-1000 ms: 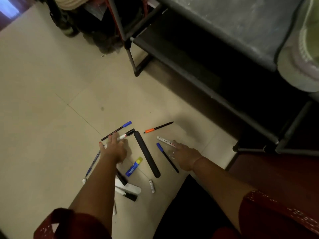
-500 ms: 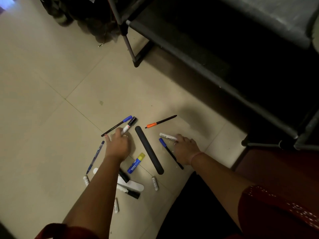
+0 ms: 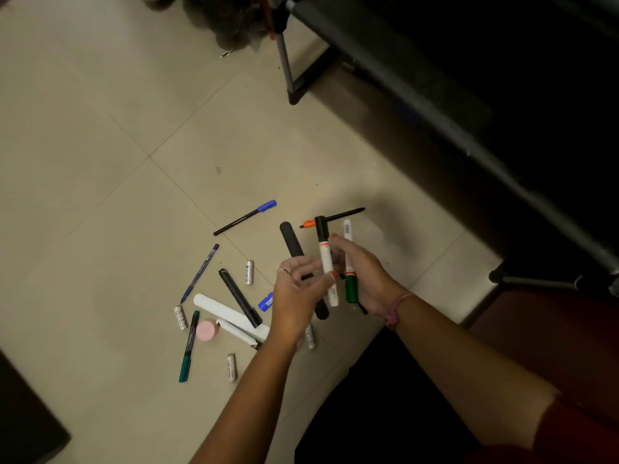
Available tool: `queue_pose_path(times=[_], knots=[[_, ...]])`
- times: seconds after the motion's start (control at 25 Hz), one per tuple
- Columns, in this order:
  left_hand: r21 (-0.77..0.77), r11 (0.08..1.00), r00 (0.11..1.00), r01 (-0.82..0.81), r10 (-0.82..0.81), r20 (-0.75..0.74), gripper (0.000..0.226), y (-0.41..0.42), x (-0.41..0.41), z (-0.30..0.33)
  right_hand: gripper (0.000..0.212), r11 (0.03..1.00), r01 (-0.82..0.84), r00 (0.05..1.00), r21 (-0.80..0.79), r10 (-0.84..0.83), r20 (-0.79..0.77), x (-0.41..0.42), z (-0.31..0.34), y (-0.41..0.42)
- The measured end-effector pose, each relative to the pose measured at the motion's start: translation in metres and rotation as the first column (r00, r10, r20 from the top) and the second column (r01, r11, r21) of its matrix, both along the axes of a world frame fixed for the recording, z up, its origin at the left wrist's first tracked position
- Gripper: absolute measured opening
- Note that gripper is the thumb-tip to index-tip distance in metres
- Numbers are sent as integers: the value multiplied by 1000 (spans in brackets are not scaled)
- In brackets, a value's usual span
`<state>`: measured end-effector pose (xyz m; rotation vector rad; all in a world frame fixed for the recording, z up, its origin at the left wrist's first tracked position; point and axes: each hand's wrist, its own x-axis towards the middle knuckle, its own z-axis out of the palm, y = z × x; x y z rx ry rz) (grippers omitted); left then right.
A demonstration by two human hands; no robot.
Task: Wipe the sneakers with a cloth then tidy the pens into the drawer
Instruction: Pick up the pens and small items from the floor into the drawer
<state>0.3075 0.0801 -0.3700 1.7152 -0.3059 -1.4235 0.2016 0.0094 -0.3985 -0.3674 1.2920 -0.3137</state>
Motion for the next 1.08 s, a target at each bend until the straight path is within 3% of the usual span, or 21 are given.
queue_pose_path(times=[0.08,0.24,0.32,0.4,0.48,0.6,0.68,0.76,0.88,0.96,1.08], knots=[[45,997,998,62,-63,16,43,10,-7,-3,49,994,-106,993,-27,105,-49,6,2,5],[60,977,974,205,-209,91,25,25,-1,-12,32,973,-140,970,-182,98,-221,11,0,13],[129,986,944,104,-138,299,14,32,20,-20,30,981,-101,976,-167,65,-209,10,-2,15],[248,962,834,-117,-40,551,13,37,55,-35,30,997,10,991,-77,-20,-131,8,-2,17],[392,900,758,-191,-118,642,20,38,90,-51,31,998,60,994,-15,-61,-92,6,-2,21],[616,787,775,-15,-380,504,34,40,109,-73,30,999,43,997,9,-43,-57,7,-5,32],[645,763,767,38,-436,471,34,42,111,-85,30,999,23,999,26,-22,-42,8,-5,34],[608,793,790,-37,-349,504,30,40,112,-86,29,1000,4,999,17,-3,-46,8,-7,33],[396,885,846,-245,-5,534,27,37,100,-60,27,1000,-25,999,-17,25,-32,13,-8,29],[272,959,924,-83,-28,381,21,33,76,-32,22,999,-26,999,-20,26,20,19,-7,27],[130,946,929,297,-318,190,11,24,42,-3,38,988,-155,984,-20,156,91,25,-4,28]])
